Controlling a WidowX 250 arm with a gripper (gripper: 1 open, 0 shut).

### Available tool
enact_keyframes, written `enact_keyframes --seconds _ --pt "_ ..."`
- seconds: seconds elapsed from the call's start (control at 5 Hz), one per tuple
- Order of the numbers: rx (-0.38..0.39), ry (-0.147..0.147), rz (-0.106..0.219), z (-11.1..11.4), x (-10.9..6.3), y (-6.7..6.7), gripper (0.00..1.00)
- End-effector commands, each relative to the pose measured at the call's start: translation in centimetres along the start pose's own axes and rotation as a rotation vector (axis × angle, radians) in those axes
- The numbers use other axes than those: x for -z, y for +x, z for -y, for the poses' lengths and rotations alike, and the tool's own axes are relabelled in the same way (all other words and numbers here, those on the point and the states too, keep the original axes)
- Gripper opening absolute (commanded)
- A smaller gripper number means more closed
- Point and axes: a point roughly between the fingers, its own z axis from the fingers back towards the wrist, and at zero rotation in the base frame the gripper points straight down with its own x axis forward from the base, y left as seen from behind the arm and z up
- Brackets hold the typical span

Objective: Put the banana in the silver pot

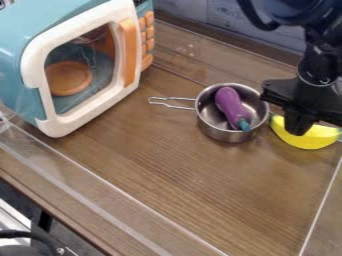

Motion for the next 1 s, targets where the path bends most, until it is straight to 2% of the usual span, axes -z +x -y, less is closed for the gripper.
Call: enact_keyframes --seconds 0.0,0.2,0.4,0.6,0.8 --pt "-0.011 -0.033 0.081 -0.2 -3.3 2.1 0.00" --pt "0.000 -0.030 0.078 -0.5 -4.3 2.1 0.00" --pt "0.001 -0.040 0.088 -1.1 -6.0 2.3 0.00" --pt "-0.008 -0.048 0.111 -2.5 -8.6 2.6 0.00" --pt "0.007 -0.051 0.110 -2.6 -7.7 2.3 1.00"
